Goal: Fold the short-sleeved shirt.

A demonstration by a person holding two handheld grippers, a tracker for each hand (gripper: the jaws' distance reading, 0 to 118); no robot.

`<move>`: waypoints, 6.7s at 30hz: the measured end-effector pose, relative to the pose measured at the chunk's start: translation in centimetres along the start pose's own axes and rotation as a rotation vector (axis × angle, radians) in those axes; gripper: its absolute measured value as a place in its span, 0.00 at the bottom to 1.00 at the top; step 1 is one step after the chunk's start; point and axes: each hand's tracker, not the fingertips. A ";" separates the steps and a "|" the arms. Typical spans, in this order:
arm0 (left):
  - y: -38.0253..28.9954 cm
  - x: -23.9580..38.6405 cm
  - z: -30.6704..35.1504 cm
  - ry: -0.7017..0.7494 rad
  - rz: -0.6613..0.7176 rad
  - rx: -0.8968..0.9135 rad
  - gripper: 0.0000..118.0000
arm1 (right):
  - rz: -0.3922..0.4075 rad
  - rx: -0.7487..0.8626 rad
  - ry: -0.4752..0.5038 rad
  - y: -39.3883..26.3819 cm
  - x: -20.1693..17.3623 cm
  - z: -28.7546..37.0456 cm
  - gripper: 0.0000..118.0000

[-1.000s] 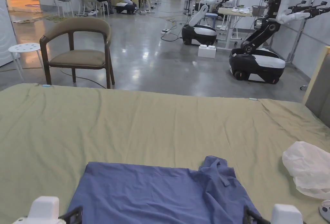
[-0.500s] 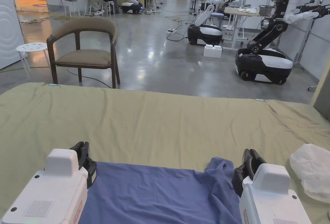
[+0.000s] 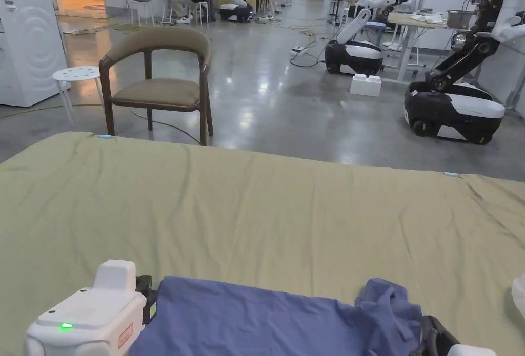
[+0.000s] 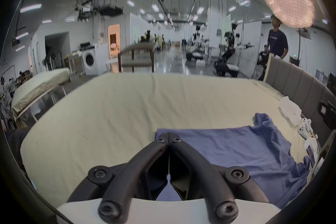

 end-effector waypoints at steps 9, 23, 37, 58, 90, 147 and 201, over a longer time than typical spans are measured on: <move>2.3 -3.4 -15.8 -0.053 0.105 -0.321 0.13 | 0.033 -0.133 -0.025 -3.3 1.5 -3.1 0.00; 0.9 0.8 -22.6 0.025 -0.045 -0.471 0.60 | 0.059 -0.267 -0.086 -6.4 4.7 -4.6 0.00; 2.6 1.7 -16.1 -0.066 -0.127 -0.355 0.00 | 0.056 -0.607 -0.009 -4.8 12.0 -20.8 0.57; 4.0 0.1 -9.0 -0.038 -0.126 -0.226 0.00 | -0.009 -0.713 0.056 -7.1 12.6 -22.3 0.00; 30.5 -3.5 15.8 -0.022 -0.064 0.299 0.00 | 0.115 0.107 -0.017 34.7 12.4 -2.7 0.00; -5.4 -5.9 19.6 -0.070 -0.006 0.013 0.00 | 0.222 -0.346 0.009 1.5 13.7 11.4 0.00; -0.4 7.0 17.7 0.007 -0.130 0.467 0.00 | -0.023 0.187 -0.032 4.3 1.4 7.2 0.04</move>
